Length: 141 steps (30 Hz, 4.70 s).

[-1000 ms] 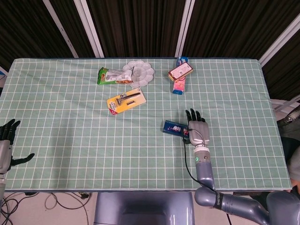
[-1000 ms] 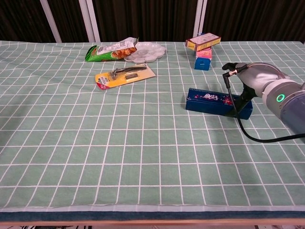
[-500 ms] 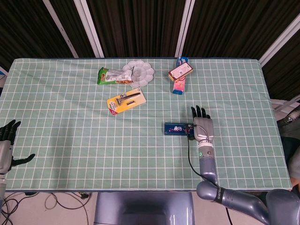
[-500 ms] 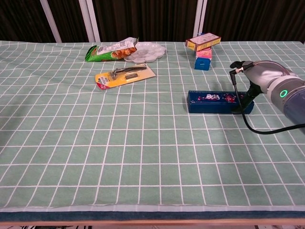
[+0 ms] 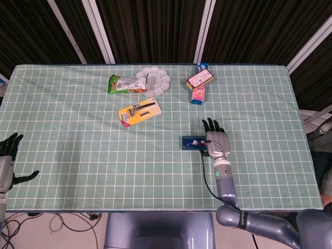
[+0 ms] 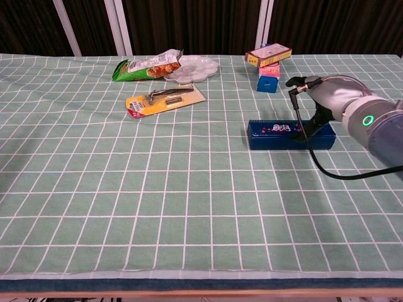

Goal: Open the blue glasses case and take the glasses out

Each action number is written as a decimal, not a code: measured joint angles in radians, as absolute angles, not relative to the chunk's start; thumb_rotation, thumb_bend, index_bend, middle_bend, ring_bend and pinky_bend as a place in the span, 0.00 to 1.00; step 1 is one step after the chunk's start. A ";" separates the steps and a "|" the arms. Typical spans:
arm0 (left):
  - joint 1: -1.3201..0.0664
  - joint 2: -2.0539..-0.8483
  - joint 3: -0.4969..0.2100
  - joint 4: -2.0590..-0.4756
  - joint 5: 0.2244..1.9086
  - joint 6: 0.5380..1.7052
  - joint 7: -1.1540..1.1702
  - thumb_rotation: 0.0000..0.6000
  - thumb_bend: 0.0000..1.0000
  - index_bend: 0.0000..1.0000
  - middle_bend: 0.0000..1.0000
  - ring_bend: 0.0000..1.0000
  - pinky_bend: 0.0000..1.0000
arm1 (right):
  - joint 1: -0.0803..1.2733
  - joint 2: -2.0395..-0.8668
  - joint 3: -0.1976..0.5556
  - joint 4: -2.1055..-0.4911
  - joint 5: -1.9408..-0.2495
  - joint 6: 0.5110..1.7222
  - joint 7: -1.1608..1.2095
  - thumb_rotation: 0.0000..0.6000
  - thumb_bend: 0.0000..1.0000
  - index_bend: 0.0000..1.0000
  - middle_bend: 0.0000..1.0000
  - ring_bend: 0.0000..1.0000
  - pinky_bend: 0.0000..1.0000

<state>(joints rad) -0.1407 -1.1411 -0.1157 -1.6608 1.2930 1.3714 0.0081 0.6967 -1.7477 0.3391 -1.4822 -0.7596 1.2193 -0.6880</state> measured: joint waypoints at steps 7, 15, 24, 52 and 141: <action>-0.138 -1.135 -0.116 -1.664 1.296 1.374 -0.006 1.00 0.02 0.00 0.00 0.00 0.00 | 0.731 -1.745 0.339 -1.523 -0.726 1.204 -0.740 1.00 0.46 0.17 0.00 0.00 0.23; -0.138 -1.127 -0.114 -1.665 1.299 1.368 -0.021 1.00 0.02 0.00 0.00 0.00 0.00 | 0.784 -1.775 0.349 -1.522 -0.658 1.190 -0.794 1.00 0.48 0.22 0.00 0.00 0.23; -0.140 -1.123 -0.113 -1.666 1.299 1.363 -0.025 1.00 0.02 0.00 0.00 0.00 0.00 | 0.808 -1.793 0.345 -1.510 -0.635 1.194 -0.803 1.00 0.51 0.22 0.00 0.00 0.23; -0.141 -1.112 -0.107 -1.676 1.299 1.353 -0.031 1.00 0.02 0.00 0.00 0.00 0.00 | 0.878 -1.767 0.341 -1.562 -0.464 1.216 -0.941 1.00 0.57 0.22 0.00 0.00 0.21; -0.137 -1.112 -0.104 -1.680 1.304 1.363 -0.029 1.00 0.02 0.00 0.00 0.00 0.00 | 0.795 -1.584 0.273 -1.784 -0.581 1.318 -0.813 1.00 0.47 0.21 0.99 1.00 1.00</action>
